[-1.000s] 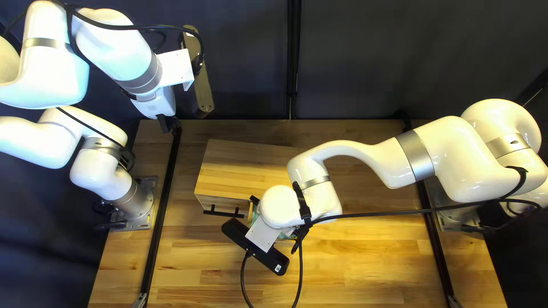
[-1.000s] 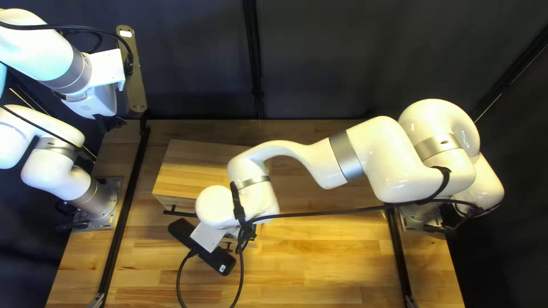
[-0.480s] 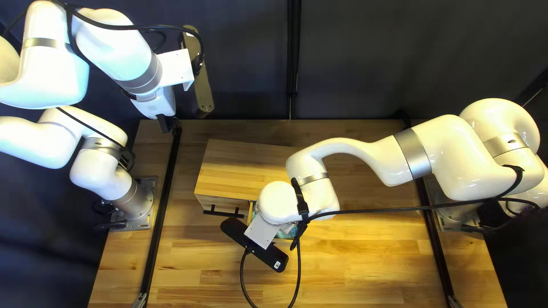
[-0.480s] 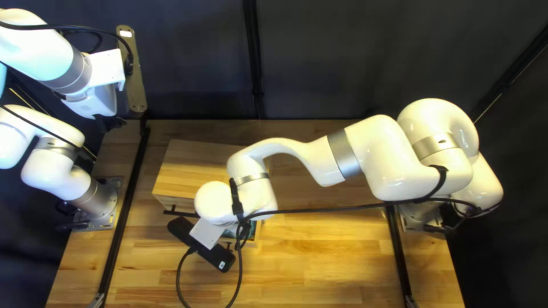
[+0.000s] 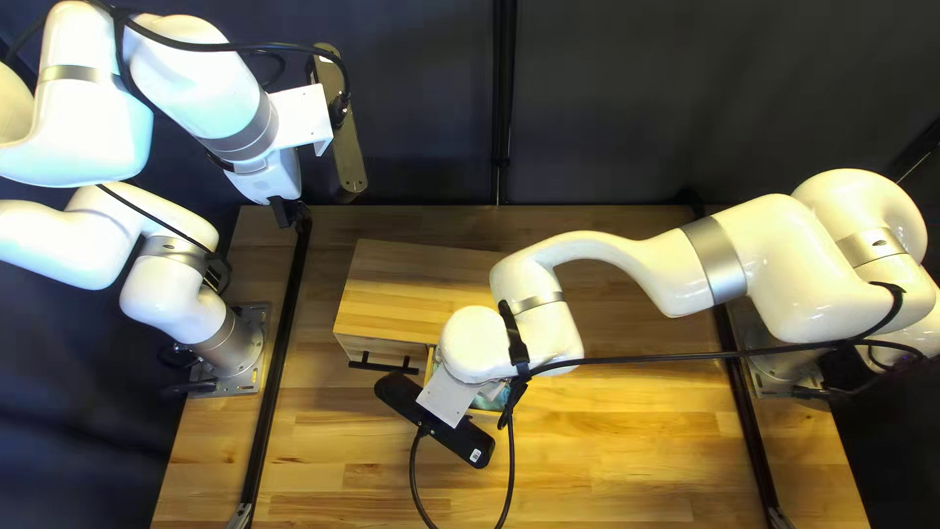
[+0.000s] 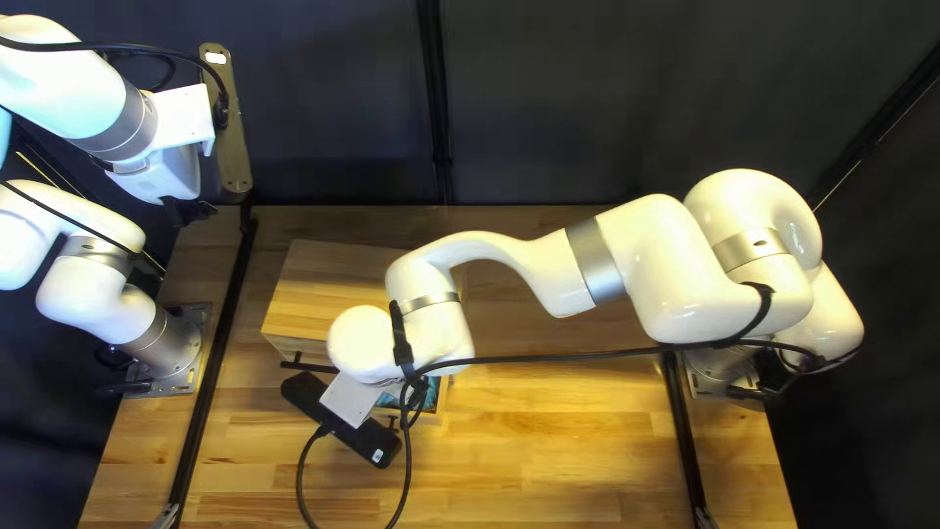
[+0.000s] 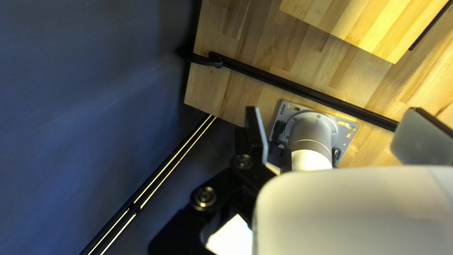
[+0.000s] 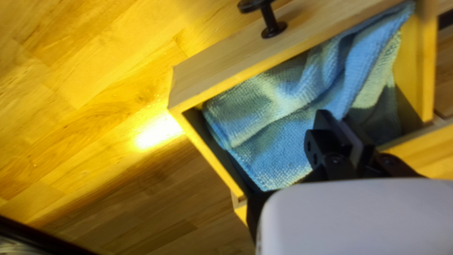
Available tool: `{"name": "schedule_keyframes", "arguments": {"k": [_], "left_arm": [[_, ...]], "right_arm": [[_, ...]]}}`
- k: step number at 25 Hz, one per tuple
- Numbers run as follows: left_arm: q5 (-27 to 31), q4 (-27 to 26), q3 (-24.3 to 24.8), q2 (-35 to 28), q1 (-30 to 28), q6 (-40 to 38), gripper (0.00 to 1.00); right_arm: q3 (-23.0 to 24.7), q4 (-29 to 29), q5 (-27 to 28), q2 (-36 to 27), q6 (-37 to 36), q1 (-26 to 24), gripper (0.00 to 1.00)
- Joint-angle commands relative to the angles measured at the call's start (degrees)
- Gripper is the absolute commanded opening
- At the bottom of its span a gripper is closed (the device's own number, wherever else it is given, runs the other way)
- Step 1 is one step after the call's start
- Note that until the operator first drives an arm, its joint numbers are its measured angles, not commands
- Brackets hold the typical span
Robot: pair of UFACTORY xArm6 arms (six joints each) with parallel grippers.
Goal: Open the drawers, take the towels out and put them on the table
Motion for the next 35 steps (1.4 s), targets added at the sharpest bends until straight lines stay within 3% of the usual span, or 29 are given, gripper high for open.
{"name": "schedule_keyframes", "arguments": {"k": [1,9,26,29,35], "left_arm": [[0.0,0.0,0.0,0.0,0.0,0.0,1.0],[0.0,0.0,0.0,0.0,0.0,0.0,1.0],[0.0,0.0,0.0,0.0,0.0,0.0,1.0],[0.0,0.0,0.0,0.0,0.0,0.0,1.0],[0.0,0.0,0.0,0.0,0.0,0.0,1.0]], "right_arm": [[-0.44,-0.29,1.8,-1.14,0.53,0.55,0.0],[-2.53,-0.4,6.29,-3.38,1.06,0.98,0.0],[-22.03,-2.52,27.02,-3.54,4.26,4.49,0.0],[-22.5,-2.7,27.49,-3.43,4.12,4.29,0.0],[-15.36,-2.57,23.41,-6.75,4.91,3.36,0.0]]}}
